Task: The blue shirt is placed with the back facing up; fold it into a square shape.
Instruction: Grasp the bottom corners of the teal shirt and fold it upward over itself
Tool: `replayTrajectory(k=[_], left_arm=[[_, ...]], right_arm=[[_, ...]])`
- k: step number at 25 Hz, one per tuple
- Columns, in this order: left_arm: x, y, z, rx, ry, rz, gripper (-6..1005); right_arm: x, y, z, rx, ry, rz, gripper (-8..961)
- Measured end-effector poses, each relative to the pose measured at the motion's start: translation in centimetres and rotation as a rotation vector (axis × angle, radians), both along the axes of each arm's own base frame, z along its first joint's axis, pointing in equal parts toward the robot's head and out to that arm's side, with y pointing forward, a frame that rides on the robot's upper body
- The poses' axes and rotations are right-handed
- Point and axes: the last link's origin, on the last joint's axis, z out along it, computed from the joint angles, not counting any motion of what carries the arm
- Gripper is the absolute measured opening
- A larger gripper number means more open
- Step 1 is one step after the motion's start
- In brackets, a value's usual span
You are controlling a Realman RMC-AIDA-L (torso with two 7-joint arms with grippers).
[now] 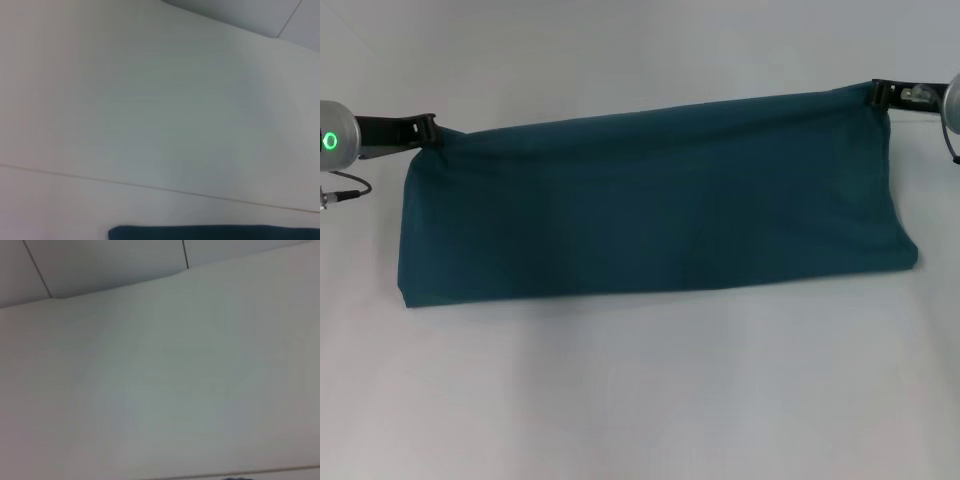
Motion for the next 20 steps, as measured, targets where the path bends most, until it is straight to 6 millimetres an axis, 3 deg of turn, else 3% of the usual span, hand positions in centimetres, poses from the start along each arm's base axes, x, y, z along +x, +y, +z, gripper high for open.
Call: replayTrajectory(k=[20], left_arm=[[0.27,0.21,0.23,0.022,-0.003,-0.01,27]], right_arm=[[-1.06,0.69,0.12,0.008,-0.014,0.025,188]])
